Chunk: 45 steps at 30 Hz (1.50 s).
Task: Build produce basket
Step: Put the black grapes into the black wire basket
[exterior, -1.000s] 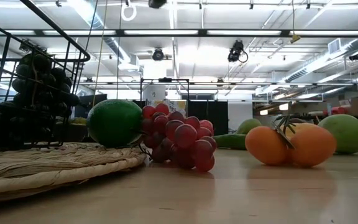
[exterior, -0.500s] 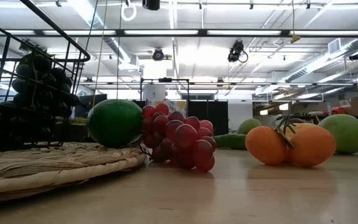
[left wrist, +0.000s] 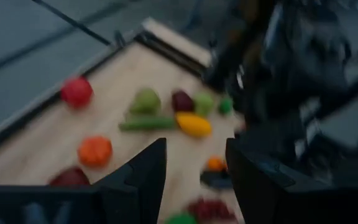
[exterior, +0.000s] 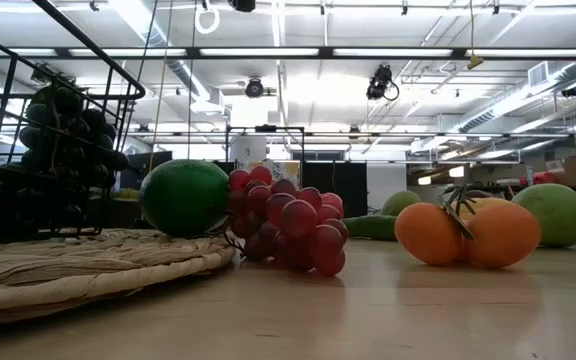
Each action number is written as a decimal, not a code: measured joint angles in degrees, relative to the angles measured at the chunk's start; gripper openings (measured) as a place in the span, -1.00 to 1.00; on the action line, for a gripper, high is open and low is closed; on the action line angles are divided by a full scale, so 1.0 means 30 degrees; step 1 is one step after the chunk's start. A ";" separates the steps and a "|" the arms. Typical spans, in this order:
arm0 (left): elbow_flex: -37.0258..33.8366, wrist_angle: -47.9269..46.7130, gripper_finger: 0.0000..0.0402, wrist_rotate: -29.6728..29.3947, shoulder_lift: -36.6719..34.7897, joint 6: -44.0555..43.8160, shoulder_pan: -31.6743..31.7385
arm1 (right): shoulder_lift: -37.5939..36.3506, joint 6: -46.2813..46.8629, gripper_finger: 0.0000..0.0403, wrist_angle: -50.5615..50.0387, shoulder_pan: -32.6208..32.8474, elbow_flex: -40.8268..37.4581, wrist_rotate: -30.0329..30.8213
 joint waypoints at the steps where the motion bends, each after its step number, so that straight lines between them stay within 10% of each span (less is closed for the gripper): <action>1: 0.0000 -0.0433 -0.14 0.0542 0.0003 0.0149 0.0000 | 0.0000 0.0007 -0.88 0.0102 0.0007 0.0000 -0.0008; 28: -0.0039 -0.2456 -0.13 0.6882 0.0254 -0.3394 0.0000 | -0.0670 0.0313 -0.88 0.1264 -0.0299 -0.0015 -0.0525; 45: -0.3506 0.2090 0.44 0.9352 0.0299 -0.3847 -0.0007 | -0.0663 0.0393 -0.88 0.1406 -0.0299 -0.0015 -0.0525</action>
